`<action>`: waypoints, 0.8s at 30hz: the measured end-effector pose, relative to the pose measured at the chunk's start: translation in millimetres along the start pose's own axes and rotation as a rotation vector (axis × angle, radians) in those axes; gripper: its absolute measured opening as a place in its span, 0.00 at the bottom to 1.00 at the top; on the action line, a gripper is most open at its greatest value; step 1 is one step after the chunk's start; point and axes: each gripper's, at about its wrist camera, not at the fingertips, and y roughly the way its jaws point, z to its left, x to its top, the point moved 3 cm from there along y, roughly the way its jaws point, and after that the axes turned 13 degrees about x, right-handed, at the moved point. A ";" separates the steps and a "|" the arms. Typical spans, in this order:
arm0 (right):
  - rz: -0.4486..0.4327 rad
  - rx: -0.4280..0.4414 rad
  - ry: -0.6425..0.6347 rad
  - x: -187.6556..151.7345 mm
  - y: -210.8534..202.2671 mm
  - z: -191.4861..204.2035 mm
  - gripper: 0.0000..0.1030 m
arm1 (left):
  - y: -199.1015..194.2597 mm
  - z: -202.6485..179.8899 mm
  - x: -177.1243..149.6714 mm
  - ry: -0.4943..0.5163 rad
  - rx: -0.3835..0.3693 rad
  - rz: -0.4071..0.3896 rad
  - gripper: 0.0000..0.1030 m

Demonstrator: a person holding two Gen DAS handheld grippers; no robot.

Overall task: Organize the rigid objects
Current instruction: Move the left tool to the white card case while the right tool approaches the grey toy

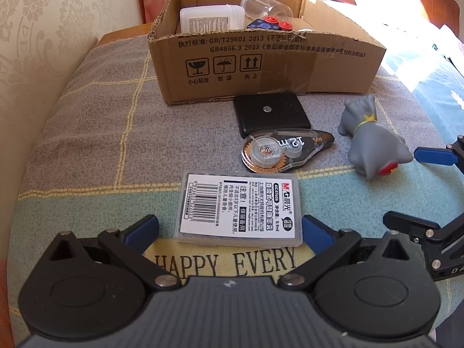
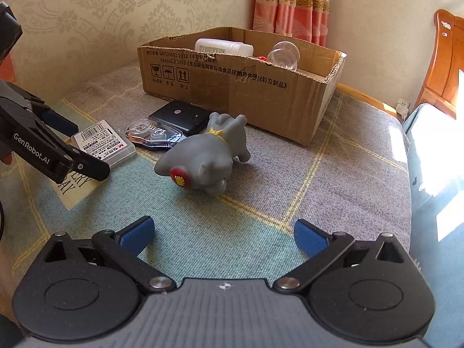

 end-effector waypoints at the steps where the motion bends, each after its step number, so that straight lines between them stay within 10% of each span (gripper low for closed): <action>1: -0.009 -0.002 0.001 -1.0 -0.4 0.2 1.00 | 0.0 0.0 0.0 -0.003 0.004 0.006 1.00; 24: 0.142 0.336 -0.335 49.3 45.8 -22.9 1.00 | -13.9 4.5 -20.9 -0.131 0.065 -0.067 1.00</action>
